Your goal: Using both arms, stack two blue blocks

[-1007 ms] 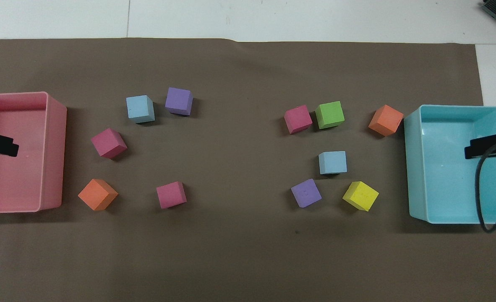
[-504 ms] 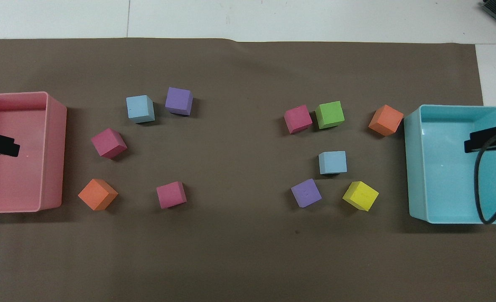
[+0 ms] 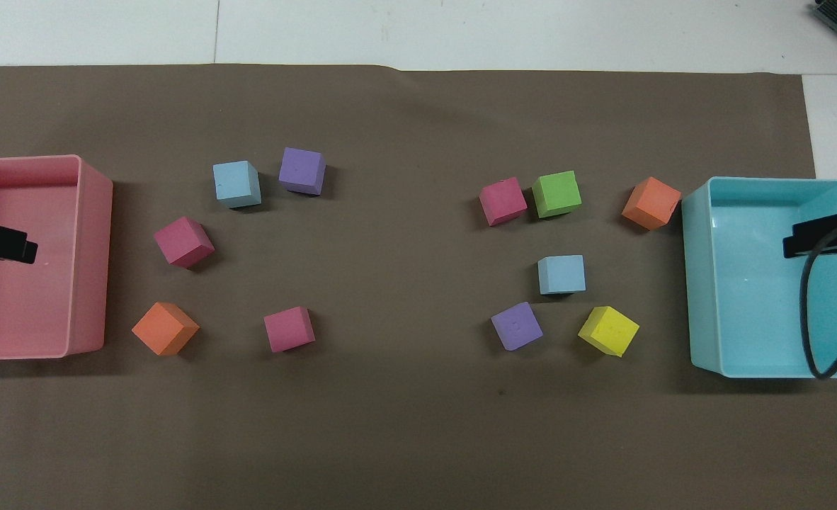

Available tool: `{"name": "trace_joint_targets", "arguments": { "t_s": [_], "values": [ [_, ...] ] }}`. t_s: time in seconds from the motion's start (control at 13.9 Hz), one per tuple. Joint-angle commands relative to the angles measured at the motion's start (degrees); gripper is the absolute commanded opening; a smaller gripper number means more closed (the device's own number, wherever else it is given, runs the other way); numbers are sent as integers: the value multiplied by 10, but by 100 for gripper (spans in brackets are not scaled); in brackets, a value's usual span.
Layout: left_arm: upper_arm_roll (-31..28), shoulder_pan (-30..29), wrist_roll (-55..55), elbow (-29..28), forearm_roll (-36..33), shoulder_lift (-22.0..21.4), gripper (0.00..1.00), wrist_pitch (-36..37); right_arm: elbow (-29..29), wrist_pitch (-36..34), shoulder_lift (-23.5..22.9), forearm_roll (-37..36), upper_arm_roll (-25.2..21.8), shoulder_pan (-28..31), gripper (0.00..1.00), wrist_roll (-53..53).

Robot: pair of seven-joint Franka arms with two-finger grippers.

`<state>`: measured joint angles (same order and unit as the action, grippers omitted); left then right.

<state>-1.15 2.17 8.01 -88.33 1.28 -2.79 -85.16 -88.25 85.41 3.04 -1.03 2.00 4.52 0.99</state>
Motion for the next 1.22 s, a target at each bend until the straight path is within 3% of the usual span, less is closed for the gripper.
{"name": "trace_joint_targets", "arguments": {
  "t_s": [0.0,1.15],
  "values": [
    [1,-7,-4,4,11,-1,100,-4,11,-11,-4,2,3,2,100,9],
    [3,-5,0,2,6,-4,100,4,11,-11,-3,2,3,2,100,9]
  ]
}}
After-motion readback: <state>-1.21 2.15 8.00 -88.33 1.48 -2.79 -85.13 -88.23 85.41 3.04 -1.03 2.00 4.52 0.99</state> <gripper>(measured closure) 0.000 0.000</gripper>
